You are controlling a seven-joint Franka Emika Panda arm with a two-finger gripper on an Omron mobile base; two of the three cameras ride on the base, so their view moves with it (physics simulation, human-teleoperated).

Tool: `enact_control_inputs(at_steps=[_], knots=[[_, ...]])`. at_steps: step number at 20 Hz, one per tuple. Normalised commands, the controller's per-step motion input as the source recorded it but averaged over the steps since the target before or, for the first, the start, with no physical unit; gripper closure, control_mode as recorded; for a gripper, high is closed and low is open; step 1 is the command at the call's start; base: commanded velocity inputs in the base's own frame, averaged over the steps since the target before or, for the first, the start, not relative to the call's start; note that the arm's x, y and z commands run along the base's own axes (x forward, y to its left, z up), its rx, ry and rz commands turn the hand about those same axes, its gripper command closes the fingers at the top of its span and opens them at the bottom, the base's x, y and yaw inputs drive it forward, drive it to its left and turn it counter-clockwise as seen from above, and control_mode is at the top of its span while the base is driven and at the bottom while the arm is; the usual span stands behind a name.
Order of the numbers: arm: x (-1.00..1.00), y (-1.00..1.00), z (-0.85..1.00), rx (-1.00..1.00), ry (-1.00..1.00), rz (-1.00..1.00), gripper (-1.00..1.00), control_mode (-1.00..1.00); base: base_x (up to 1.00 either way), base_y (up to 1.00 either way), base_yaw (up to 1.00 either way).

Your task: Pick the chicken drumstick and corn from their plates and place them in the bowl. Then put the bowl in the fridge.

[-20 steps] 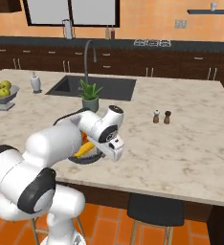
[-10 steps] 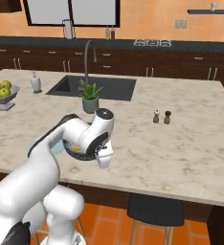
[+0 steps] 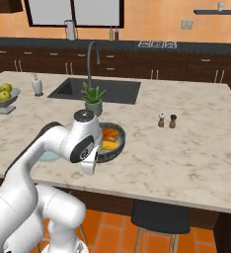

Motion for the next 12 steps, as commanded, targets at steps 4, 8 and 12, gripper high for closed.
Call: enact_control_inputs(at_steps=[4, 8, 12], knots=[[-0.66, 0.03, 1.00, 0.00, 0.21, 0.00, 1.00, -1.00, 0.00, 0.00, 0.00], [-0.96, 0.18, 0.84, 0.00, -0.08, 0.00, 1.00, -1.00, 0.00, 0.00, 0.00], [-0.95, 0.26, 0.71, 0.03, -0.25, 0.00, 1.00, -1.00, 0.00, 0.00, 0.00]])
